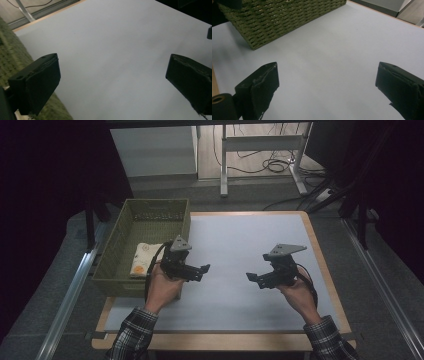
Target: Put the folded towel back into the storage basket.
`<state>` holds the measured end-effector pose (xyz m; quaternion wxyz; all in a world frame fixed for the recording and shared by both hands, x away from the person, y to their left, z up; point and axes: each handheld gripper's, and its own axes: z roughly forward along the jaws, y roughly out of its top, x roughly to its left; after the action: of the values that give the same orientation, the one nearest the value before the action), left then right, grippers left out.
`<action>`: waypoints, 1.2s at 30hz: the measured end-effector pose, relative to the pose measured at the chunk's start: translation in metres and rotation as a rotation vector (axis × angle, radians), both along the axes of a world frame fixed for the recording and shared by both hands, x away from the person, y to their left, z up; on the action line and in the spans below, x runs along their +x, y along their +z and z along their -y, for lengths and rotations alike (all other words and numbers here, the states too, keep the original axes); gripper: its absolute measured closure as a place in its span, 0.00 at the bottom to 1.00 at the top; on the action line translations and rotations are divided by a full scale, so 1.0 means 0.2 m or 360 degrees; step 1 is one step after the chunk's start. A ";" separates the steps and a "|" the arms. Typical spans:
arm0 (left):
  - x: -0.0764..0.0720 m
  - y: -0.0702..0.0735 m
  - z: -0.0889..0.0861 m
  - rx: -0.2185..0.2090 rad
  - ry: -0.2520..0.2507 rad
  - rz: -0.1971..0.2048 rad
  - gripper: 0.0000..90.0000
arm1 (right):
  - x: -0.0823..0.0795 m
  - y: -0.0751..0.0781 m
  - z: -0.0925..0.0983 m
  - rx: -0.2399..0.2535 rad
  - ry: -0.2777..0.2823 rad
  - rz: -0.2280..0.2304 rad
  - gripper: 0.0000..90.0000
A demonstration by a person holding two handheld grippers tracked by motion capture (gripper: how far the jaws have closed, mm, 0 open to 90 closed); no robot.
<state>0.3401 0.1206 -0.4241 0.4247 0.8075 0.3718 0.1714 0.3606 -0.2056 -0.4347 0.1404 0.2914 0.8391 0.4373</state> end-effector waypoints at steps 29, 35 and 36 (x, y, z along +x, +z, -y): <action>-0.24 -0.28 0.26 -0.0039 -0.0158 -0.0020 0.00 | -0.21 -0.20 0.31 -0.0050 -0.0133 -0.0060 0.06; -0.27 -0.38 0.28 -0.0035 -0.0170 -0.0053 0.00 | -0.24 -0.27 0.32 -0.0073 -0.0143 -0.0061 0.06; -0.27 -0.40 0.28 -0.0038 -0.0168 -0.0056 0.00 | -0.24 -0.28 0.32 -0.0077 -0.0144 -0.0065 0.06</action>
<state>0.2861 0.0644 -0.5035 0.4362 0.8237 0.3381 0.1300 0.3117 -0.2696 -0.4909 0.1500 0.3345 0.8381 0.4040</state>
